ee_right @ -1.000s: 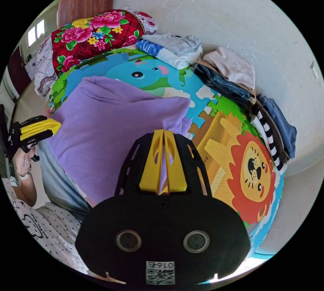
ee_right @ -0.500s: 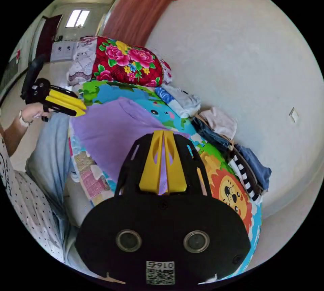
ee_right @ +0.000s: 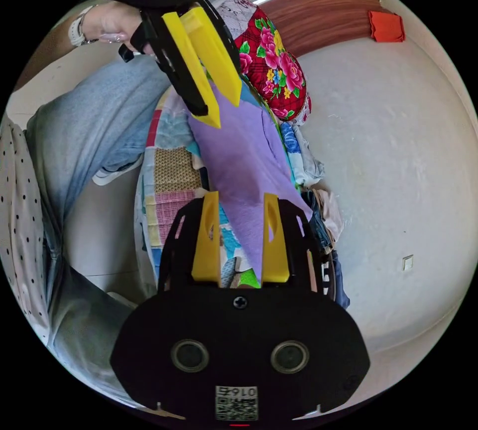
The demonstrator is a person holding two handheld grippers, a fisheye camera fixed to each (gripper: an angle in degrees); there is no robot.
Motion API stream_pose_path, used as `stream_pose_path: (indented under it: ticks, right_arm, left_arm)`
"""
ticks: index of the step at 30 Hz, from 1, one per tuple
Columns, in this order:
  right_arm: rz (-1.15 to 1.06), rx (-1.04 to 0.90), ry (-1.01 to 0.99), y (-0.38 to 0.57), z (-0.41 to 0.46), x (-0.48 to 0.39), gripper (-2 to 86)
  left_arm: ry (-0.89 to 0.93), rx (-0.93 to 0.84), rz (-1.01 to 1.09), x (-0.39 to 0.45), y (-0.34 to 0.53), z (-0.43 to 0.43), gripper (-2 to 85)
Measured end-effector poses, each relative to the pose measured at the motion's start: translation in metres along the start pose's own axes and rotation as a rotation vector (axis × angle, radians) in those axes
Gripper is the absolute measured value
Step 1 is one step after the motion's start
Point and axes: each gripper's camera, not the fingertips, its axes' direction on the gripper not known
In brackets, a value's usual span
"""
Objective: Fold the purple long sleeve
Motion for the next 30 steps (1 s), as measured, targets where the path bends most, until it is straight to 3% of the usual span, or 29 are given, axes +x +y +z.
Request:
stream_pose_path:
  ticks: [6,11,18,21,24,26,30]
  right_arm:
    - [0.045,0.006,-0.051,0.002,-0.010,0.002,6.3]
    - [0.301,0.051,-0.338,0.012,-0.017,0.071,3.3]
    - [0.362,0.081,-0.403,0.021,-0.020,0.097,3.2]
    - [0.354,0.092,-0.402,0.025,-0.019,0.096,3.9]
    - [0.368,0.114,-0.380,0.033,-0.018,0.089,6.9]
    - [0.380,0.101,-0.313,0.037,-0.021,0.079,12.5]
    - [0.342,0.108,-0.142,0.021,-0.026,0.056,16.6]
  left_arm:
    - [0.033,0.019,0.071,0.033,-0.030,-0.003,8.9]
    - [-0.199,-0.058,0.215,0.074,-0.052,0.021,10.0]
    - [-0.430,-0.098,0.304,0.095,-0.077,0.059,8.9]
    - [-0.483,-0.203,0.297,0.080,-0.088,0.094,7.6]
    - [-0.401,-0.200,0.289,0.054,-0.097,0.097,5.4]
    - [-0.213,-0.193,0.154,0.011,-0.111,0.093,4.9]
    - [-0.029,-0.210,0.039,-0.040,-0.127,0.102,4.6]
